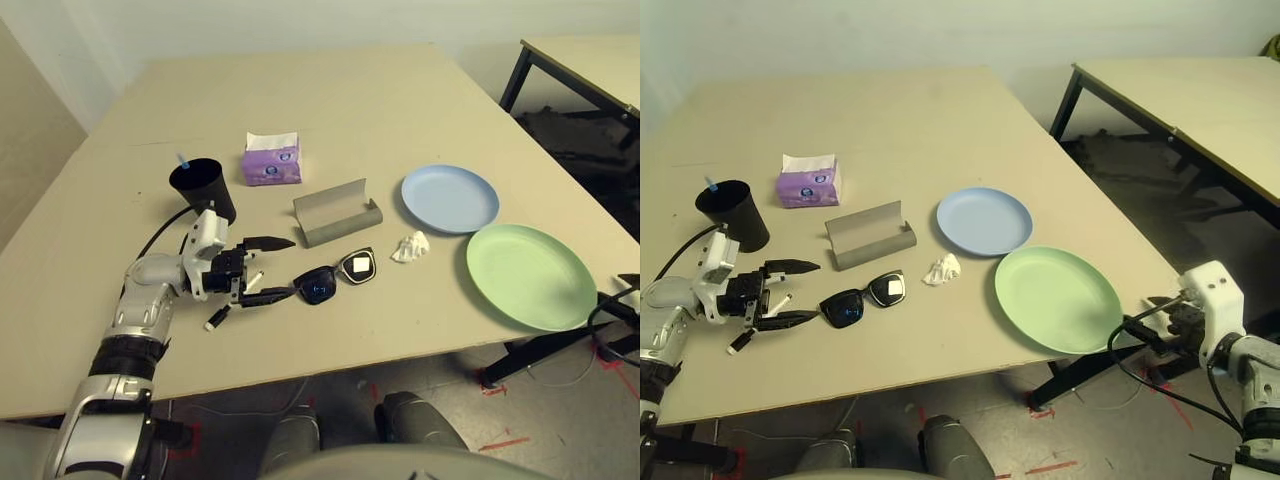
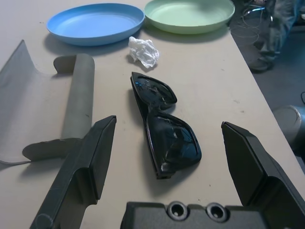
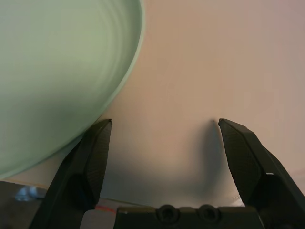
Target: Organize and tidy the items on the table.
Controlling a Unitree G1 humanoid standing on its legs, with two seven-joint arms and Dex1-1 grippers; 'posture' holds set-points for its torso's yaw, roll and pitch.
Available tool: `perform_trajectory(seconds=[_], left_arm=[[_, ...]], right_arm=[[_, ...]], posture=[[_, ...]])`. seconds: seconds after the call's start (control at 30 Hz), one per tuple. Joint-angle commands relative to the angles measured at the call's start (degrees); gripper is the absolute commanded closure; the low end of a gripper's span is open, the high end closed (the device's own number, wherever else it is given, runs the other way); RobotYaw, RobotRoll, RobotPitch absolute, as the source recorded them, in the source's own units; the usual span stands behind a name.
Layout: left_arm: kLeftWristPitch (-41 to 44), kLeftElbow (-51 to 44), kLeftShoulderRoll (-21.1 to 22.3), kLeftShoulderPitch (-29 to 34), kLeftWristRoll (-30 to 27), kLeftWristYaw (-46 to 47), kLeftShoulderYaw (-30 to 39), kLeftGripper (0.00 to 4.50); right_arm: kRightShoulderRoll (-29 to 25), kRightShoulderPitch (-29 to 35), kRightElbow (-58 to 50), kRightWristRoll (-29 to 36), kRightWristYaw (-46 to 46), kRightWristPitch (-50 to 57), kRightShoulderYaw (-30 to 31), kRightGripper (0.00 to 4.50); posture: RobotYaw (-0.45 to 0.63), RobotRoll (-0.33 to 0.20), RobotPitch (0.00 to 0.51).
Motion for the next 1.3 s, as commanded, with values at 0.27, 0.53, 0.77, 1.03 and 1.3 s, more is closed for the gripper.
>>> perform_trajectory(seconds=[0.27,0.53,0.77,1.03,1.3], left_arm=[[-2.18,-0.89,-0.59,3.13,1.41,1.54,-1.10,0.00],[-3.33,-0.40,-1.21,3.50,1.78,1.74,-2.02,0.00],[-4.10,-0.05,-1.54,4.41,1.96,1.72,-2.17,0.00],[-5.06,1.41,-1.75,4.19,2.40,1.60,-2.42,0.00],[-6.09,3.10,-1.98,3.53,2.79,1.28,-3.15,0.00]], right_arm=[[2.73,2.14,-9.57,3.31,-0.50,12.05,0.35,2.52],[0.87,5.17,-11.72,4.04,-0.75,13.09,-1.52,4.44],[-2.42,5.72,-7.70,3.11,-1.98,8.69,-2.27,4.08],[-7.92,3.78,-4.03,3.31,-0.46,7.09,-2.83,1.31],[-7.87,6.27,-17.76,8.53,2.27,20.66,-3.54,0.04]], posture=[[-0.16,0.000,0.045],[-0.16,0.000,0.052],[-0.15,0.000,0.057],[-0.15,0.000,0.058],[-0.16,0.000,0.062]])
